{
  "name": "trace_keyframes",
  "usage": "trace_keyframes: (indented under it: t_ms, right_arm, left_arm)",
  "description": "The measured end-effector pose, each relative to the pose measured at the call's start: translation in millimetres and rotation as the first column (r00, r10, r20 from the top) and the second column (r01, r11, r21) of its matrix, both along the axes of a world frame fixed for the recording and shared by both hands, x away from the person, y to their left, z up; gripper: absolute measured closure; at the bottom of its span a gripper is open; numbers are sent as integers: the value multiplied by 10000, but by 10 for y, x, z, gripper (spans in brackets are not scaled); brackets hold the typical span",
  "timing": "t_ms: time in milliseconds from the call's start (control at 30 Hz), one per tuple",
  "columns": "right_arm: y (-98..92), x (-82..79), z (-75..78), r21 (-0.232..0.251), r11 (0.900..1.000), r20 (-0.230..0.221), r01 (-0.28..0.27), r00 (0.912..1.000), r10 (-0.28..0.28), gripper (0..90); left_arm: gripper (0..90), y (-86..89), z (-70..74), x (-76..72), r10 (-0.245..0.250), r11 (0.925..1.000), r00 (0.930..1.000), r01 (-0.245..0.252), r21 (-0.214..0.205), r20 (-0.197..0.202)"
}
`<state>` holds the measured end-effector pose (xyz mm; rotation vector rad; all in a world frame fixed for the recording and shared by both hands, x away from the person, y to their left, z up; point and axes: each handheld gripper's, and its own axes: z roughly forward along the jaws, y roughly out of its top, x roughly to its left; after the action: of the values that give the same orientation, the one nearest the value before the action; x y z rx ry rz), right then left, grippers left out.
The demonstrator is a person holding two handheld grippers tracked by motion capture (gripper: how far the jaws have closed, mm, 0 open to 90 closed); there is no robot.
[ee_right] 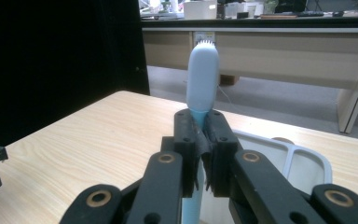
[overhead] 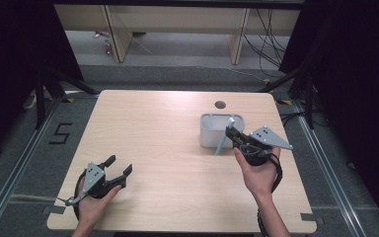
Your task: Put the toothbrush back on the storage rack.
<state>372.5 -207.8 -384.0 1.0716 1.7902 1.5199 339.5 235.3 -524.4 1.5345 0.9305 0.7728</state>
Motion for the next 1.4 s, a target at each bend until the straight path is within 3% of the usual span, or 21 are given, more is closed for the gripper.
trace_keyframes:
  t_ms: [267,500,600,900,967,1267,1300,1400]
  right_arm:
    - [-28,14,52,34,9997,-11,234,9997,-234,851]
    - [-78,45,109,-45,9994,260,331,9991,-330,851]
    - [-91,43,133,82,9985,142,540,9984,-541,851]
    - [-174,83,202,-102,9975,484,704,9964,-698,851]
    - [-173,84,207,22,9972,304,748,9967,-749,851]
    - [-221,113,250,-14,9957,475,930,9946,-928,851]
    - [-214,98,259,133,9949,269,999,9946,-1002,851]
    - [-238,118,283,31,9952,503,980,9939,-980,851]
  left_arm:
    - [268,0,0,1,13,10000,10000,-13,-20,-6]
    - [268,0,0,1,24,10000,10000,-24,-22,-15]
    - [268,1,-1,2,22,10000,10000,-22,-46,-13]
    - [269,1,0,3,32,10000,10000,-32,-35,-27]
    - [270,1,0,2,35,10000,10000,-35,-35,-22]
    - [272,1,-1,2,35,10000,10000,-35,-41,-16]
    - [272,2,-1,1,37,10000,10000,-37,-35,-7]
    - [272,2,-1,1,54,10000,10000,-54,-44,-12]
